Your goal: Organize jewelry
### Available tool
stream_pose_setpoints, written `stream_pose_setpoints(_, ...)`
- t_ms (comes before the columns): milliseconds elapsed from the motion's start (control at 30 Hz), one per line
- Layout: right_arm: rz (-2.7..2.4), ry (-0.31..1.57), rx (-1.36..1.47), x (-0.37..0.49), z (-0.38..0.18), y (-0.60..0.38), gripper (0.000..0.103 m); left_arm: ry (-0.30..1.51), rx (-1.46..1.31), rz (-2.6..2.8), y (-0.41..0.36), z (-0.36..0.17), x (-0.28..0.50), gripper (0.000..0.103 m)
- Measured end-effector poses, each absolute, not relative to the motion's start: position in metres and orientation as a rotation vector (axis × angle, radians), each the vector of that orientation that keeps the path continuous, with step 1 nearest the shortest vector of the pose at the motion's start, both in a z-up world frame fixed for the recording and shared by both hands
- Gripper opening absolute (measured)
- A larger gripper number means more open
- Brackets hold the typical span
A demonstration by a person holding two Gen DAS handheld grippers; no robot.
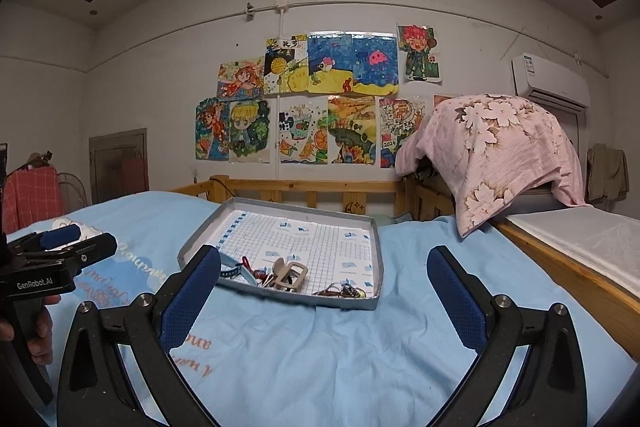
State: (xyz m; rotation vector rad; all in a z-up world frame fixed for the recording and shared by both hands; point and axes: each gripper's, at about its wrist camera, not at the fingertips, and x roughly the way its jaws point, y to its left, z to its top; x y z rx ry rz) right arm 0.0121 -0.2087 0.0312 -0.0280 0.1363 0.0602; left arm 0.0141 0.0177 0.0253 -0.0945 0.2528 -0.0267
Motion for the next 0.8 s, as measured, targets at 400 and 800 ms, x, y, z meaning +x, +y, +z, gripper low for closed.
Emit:
stream_pose_setpoints(400,0.037,0.172,-0.027,-0.001,0.019,-0.205,0.101,0.214,-0.02,0.012,0.01,0.016,-0.011,0.103)
stream_pose_setpoints(800,0.033,0.204,-0.077,0.005,0.004,-0.194,0.101,0.249,-0.002,-0.004,0.003,0.001,-0.011,0.103)
